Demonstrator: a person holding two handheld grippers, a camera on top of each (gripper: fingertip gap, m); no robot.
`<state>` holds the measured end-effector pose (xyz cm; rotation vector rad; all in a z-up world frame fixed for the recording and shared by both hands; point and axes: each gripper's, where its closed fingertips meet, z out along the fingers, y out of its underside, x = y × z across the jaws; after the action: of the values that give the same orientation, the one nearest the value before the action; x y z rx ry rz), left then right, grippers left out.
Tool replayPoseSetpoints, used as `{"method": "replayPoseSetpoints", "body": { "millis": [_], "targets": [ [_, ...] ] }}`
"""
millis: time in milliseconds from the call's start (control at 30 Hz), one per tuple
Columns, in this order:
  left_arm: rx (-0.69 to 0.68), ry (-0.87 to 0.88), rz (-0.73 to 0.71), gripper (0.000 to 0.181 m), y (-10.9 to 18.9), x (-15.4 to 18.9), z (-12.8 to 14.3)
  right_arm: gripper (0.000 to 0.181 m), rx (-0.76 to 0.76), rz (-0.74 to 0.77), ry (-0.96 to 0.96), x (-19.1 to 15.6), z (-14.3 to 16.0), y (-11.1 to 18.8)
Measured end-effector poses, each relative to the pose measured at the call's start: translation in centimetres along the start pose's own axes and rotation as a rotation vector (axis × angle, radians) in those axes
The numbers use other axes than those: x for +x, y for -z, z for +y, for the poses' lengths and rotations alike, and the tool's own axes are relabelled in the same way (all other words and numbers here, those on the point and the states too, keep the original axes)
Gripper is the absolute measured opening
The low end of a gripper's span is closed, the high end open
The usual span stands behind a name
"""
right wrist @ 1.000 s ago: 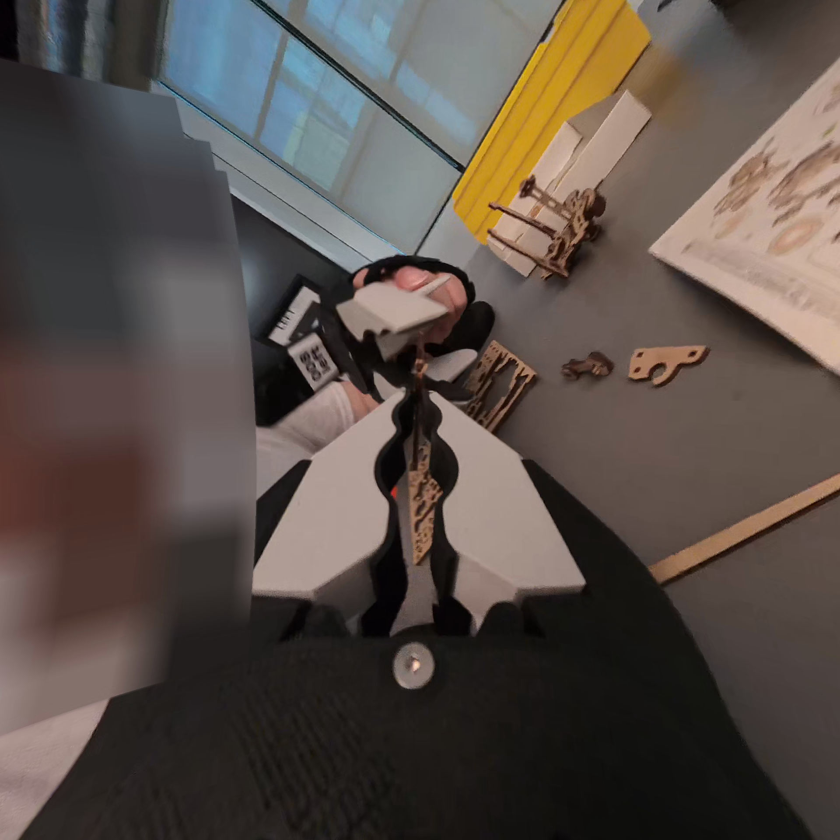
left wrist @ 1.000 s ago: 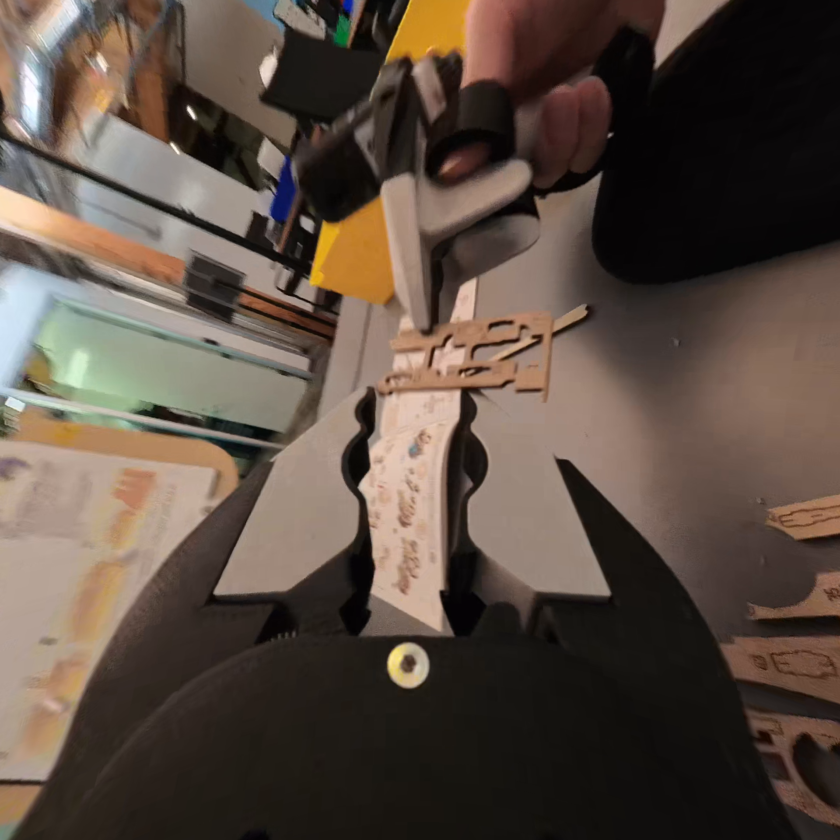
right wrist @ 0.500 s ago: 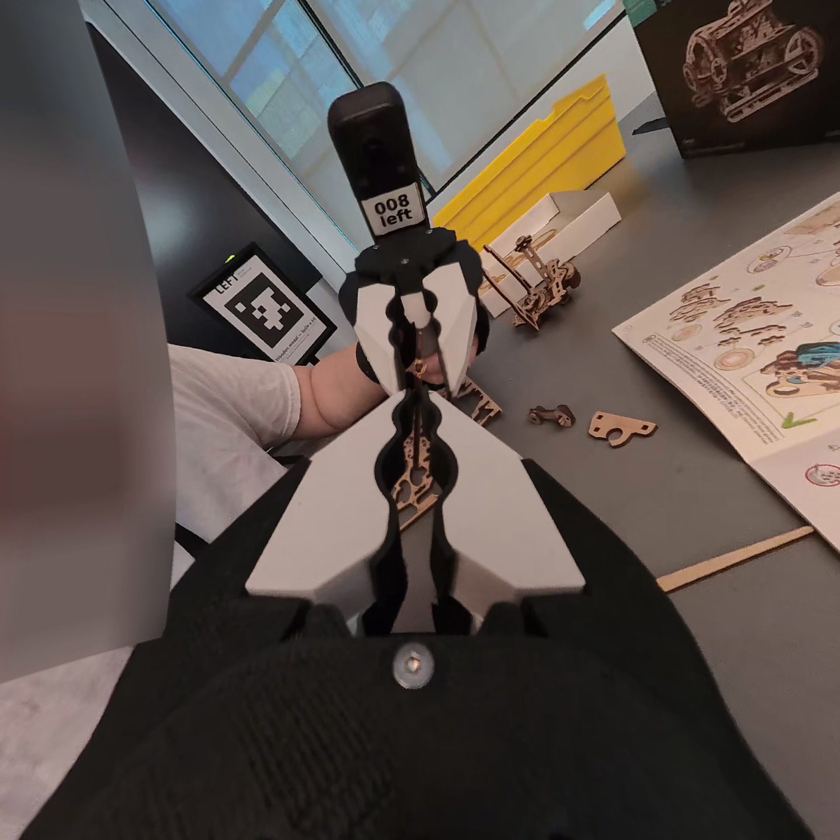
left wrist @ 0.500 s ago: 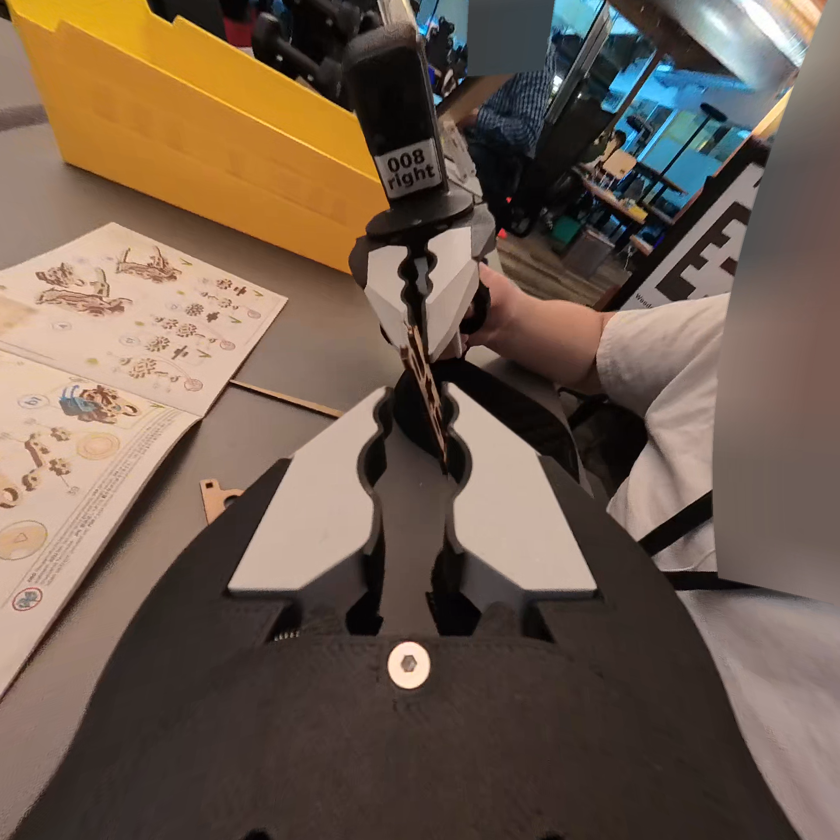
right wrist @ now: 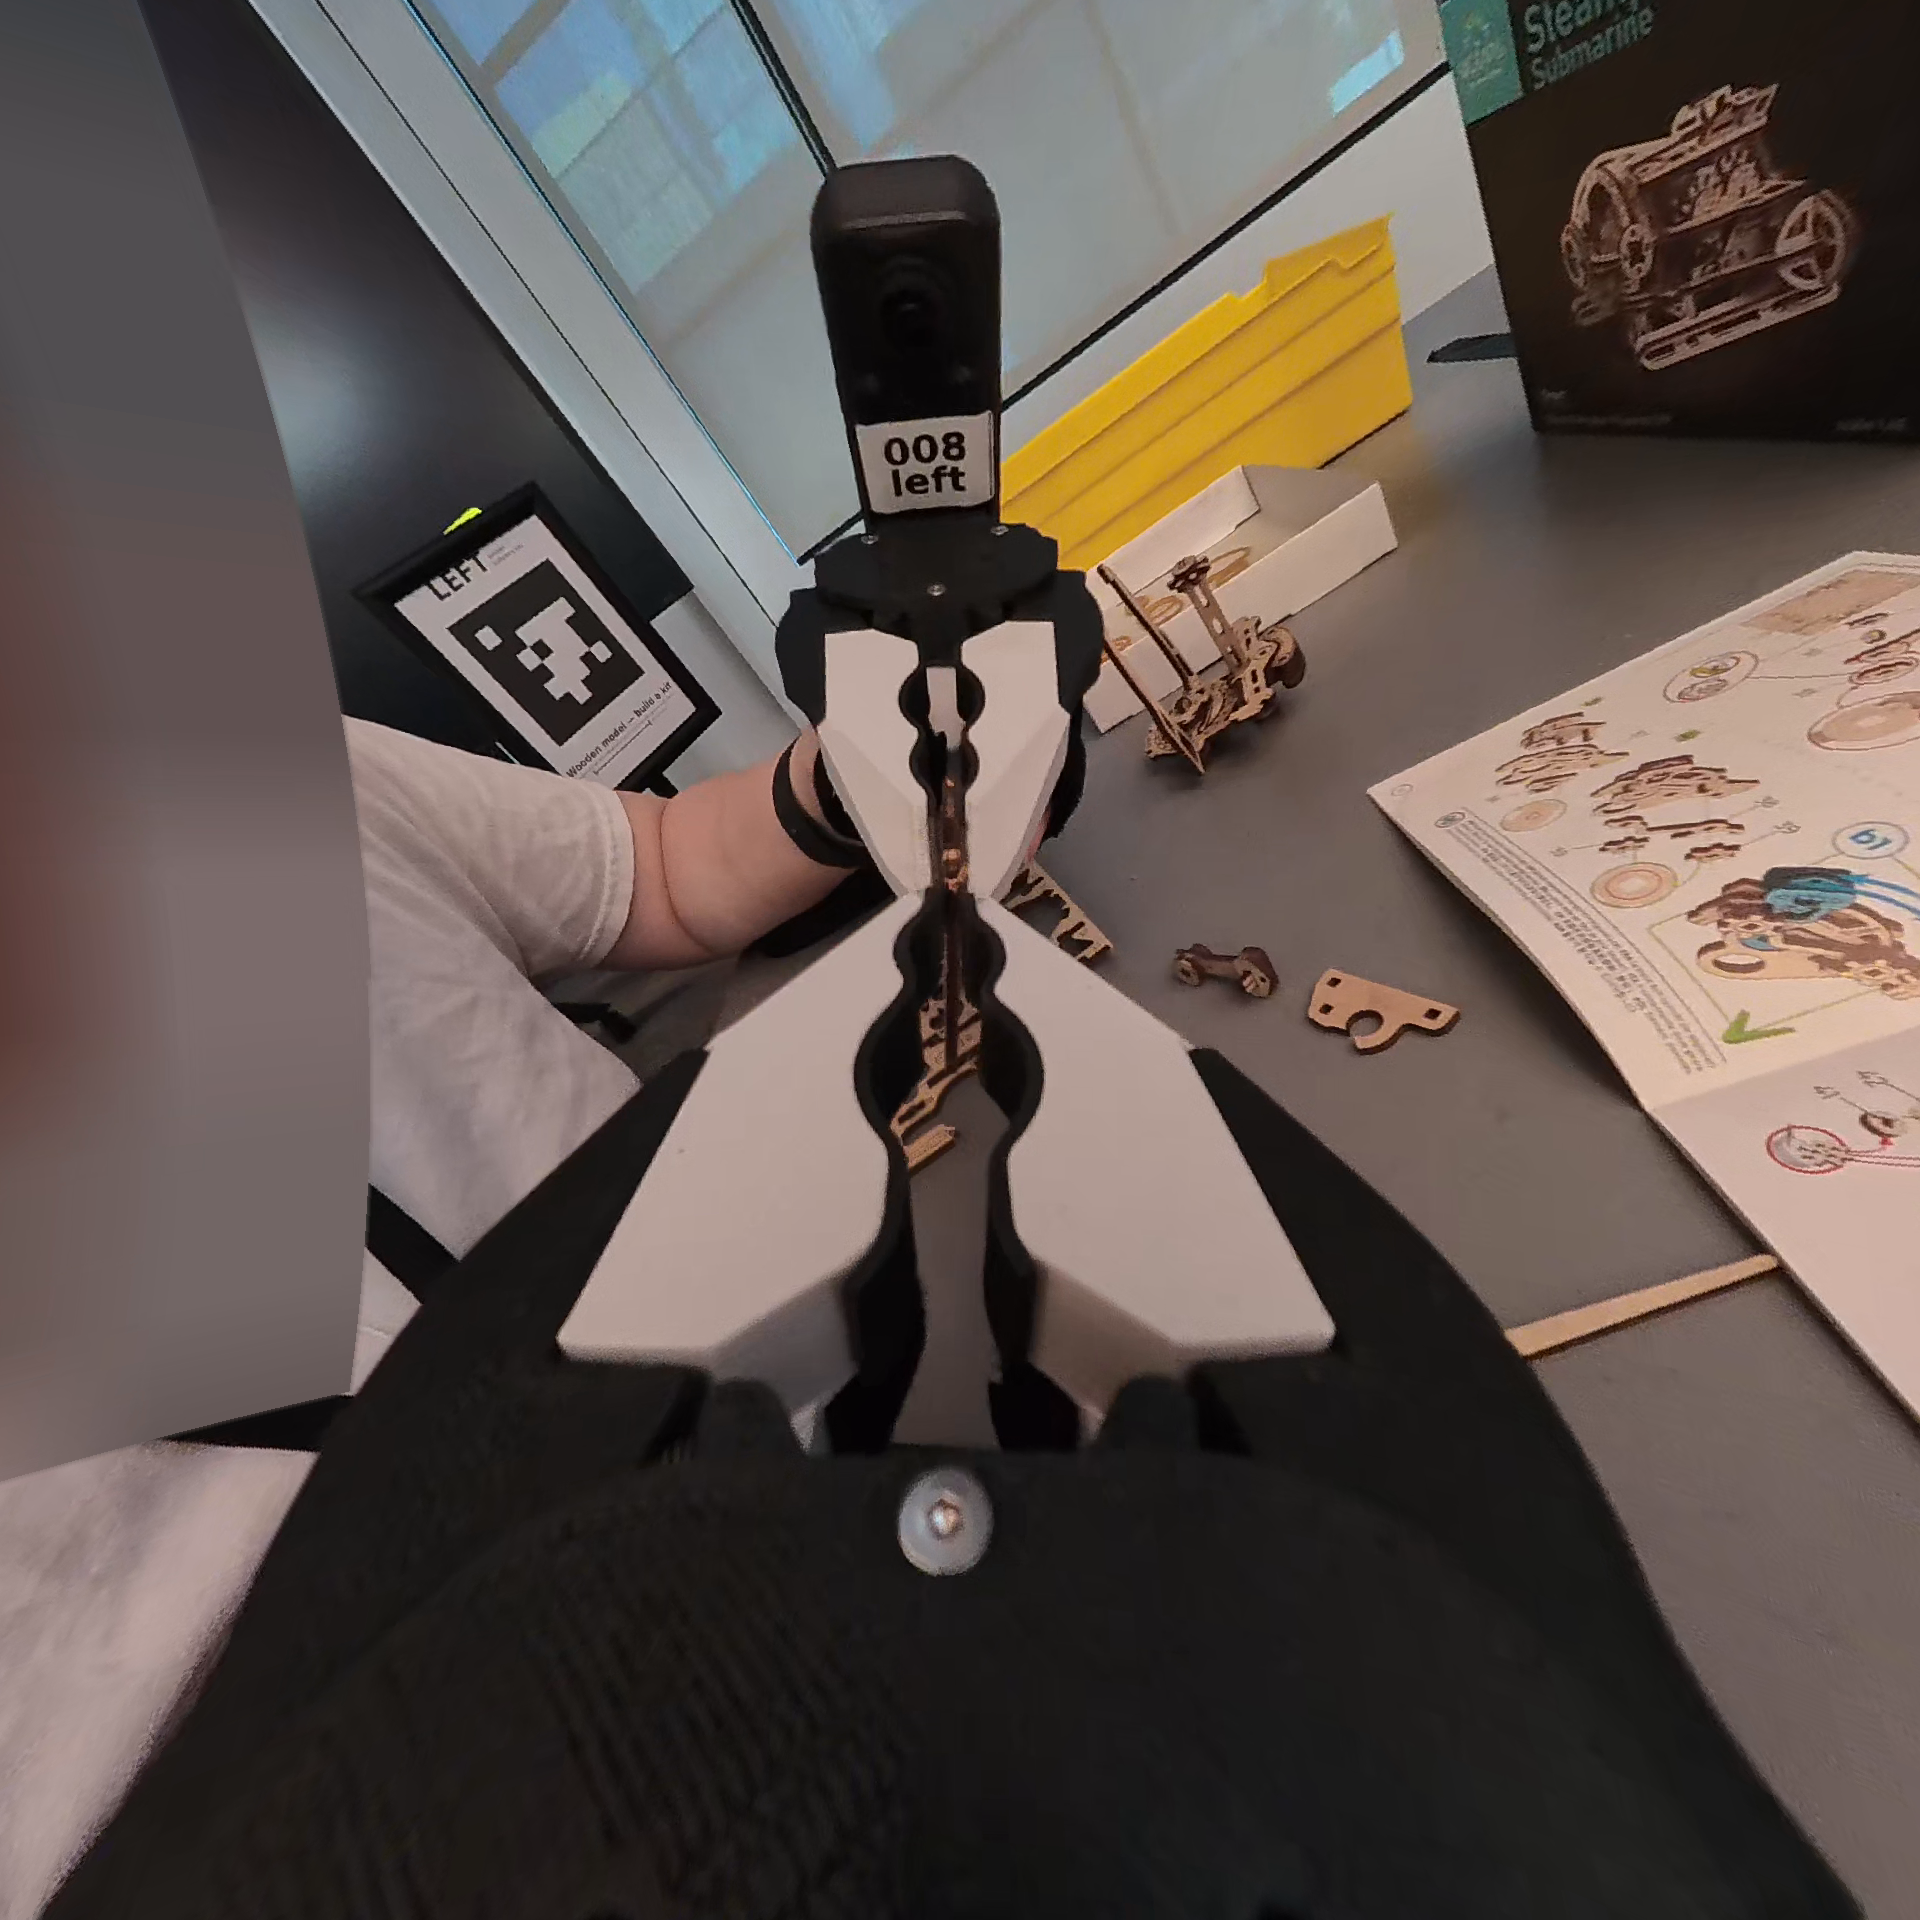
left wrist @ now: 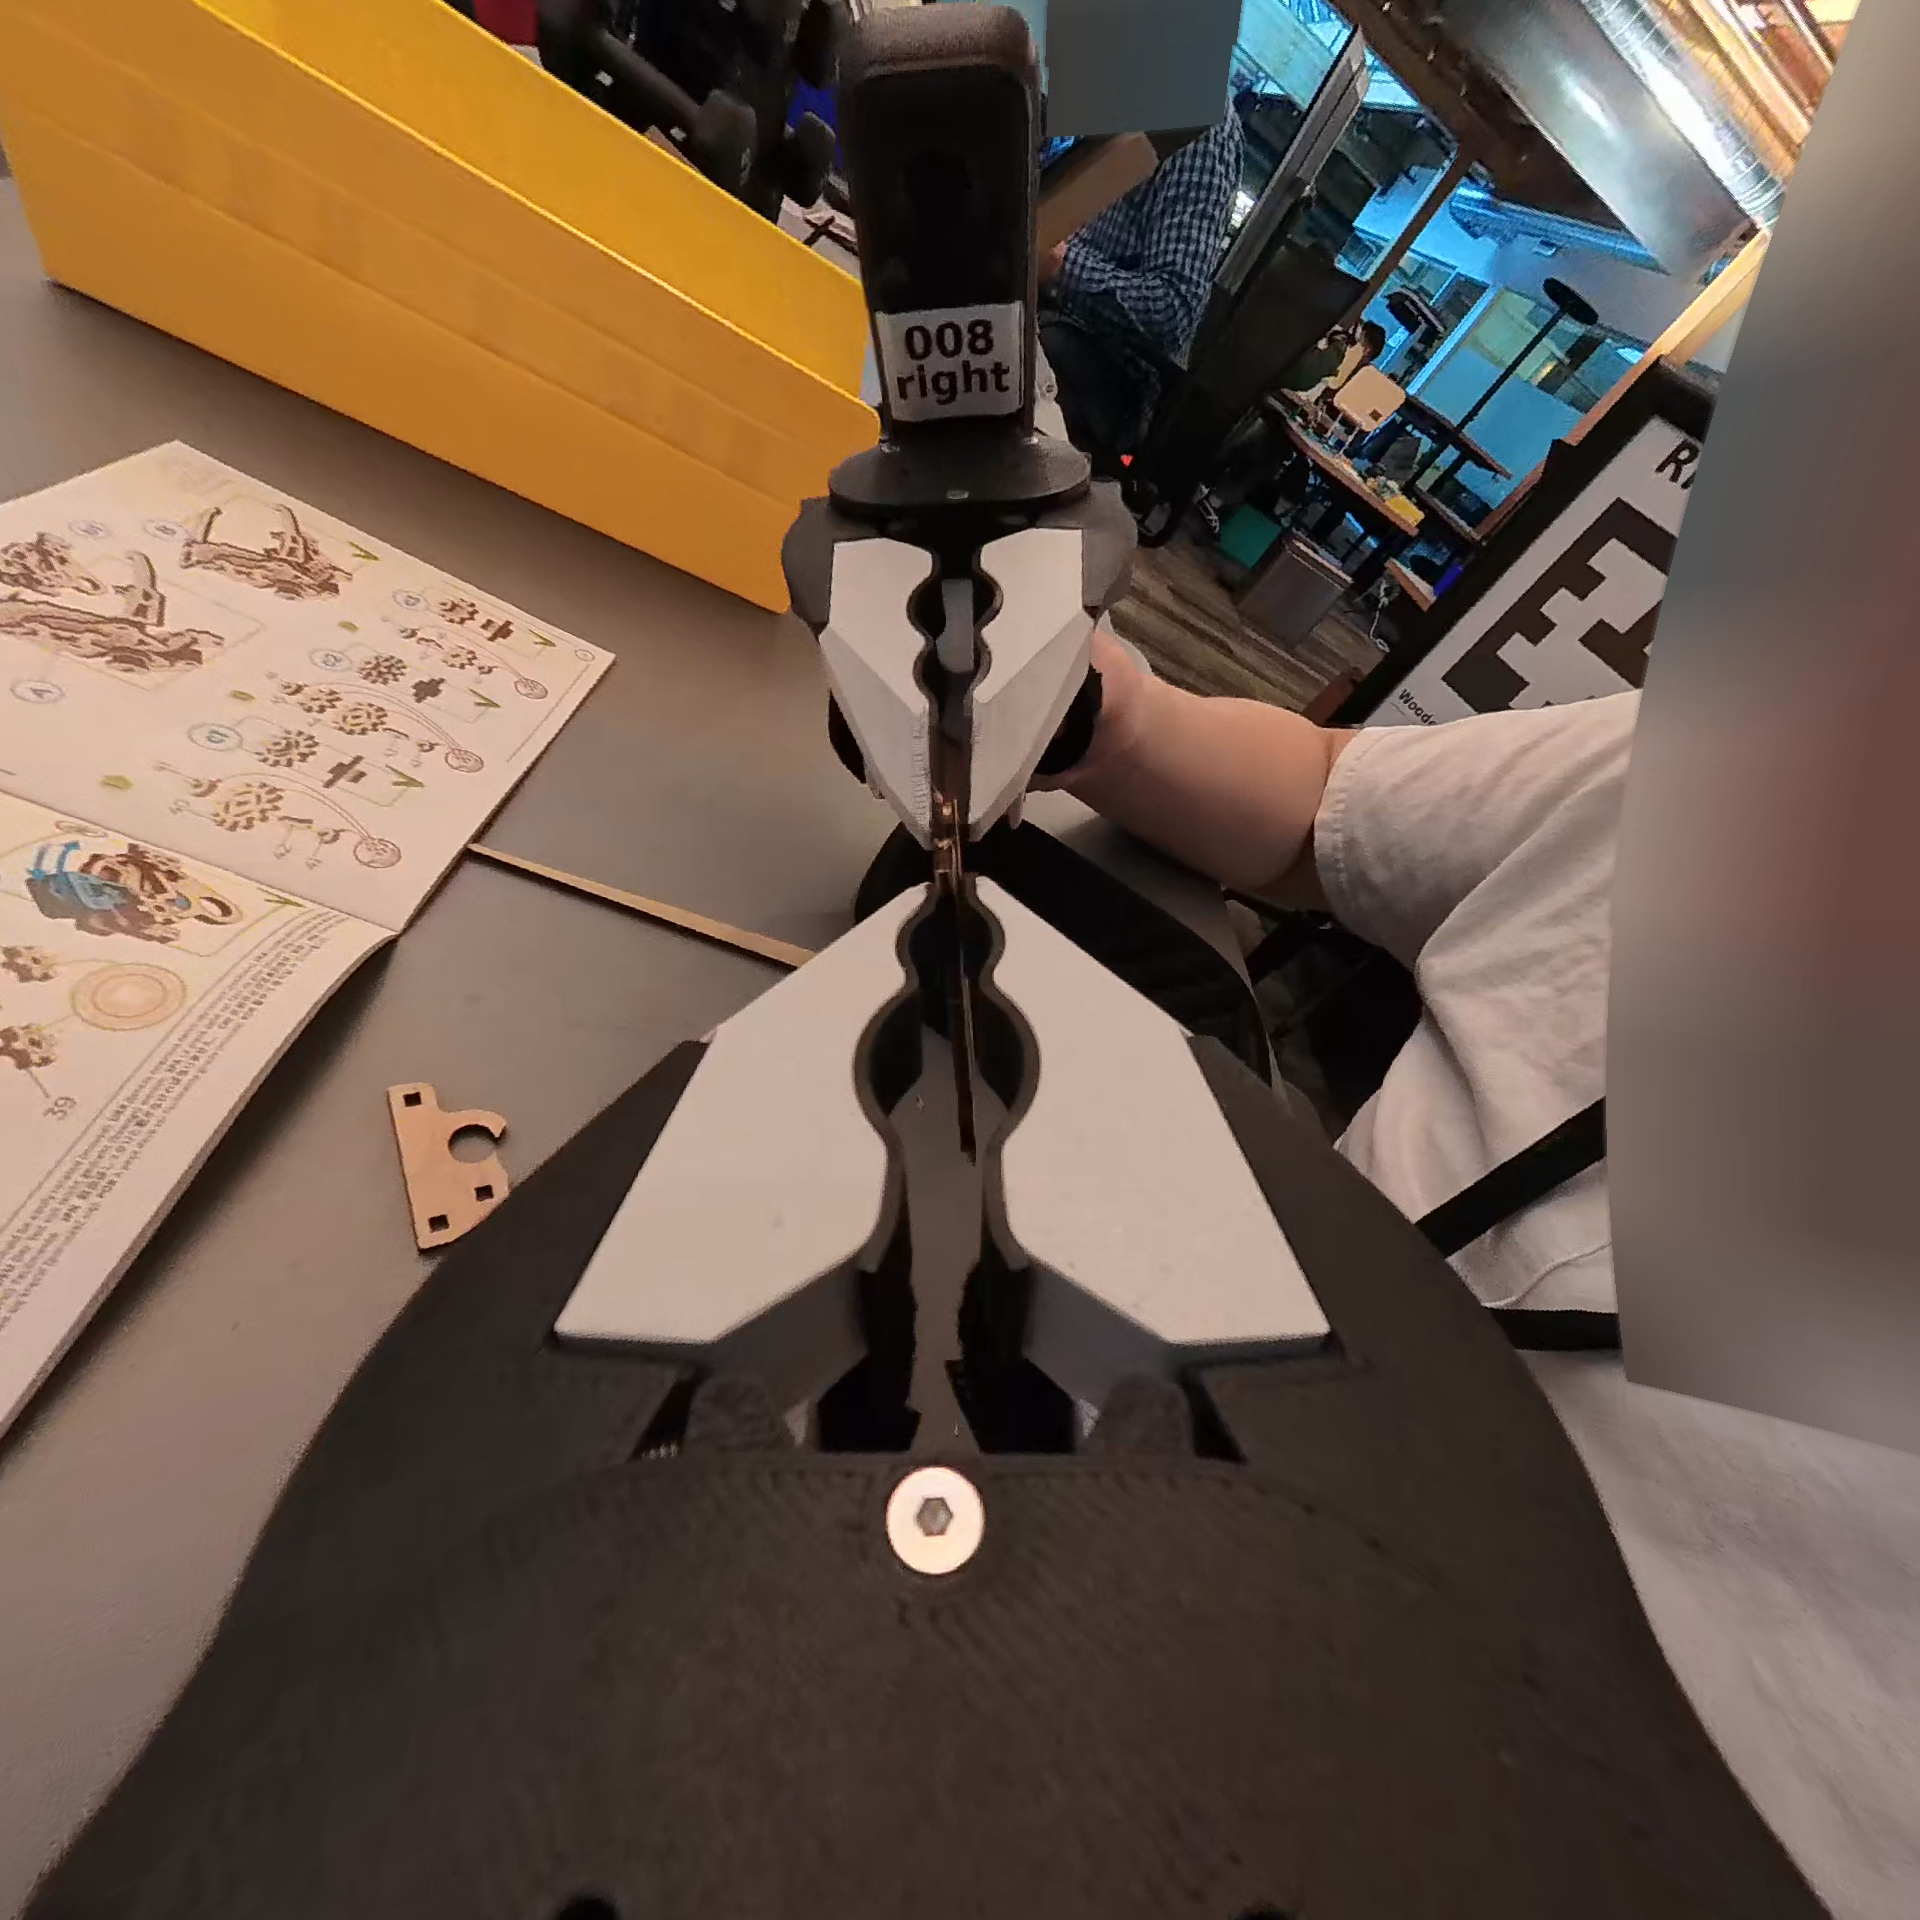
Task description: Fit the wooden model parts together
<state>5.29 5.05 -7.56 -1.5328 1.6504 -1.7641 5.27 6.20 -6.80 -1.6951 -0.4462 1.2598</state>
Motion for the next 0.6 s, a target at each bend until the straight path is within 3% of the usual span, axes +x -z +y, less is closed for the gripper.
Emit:
{"method": "replayPoseSetpoints", "body": {
  "millis": [600],
  "targets": [
    [-0.018,0.036,0.022,0.0,-0.14,0.06,0.34,0.001,-0.016,0.014,-0.014,0.05,0.29,-0.32]
  ]
}}
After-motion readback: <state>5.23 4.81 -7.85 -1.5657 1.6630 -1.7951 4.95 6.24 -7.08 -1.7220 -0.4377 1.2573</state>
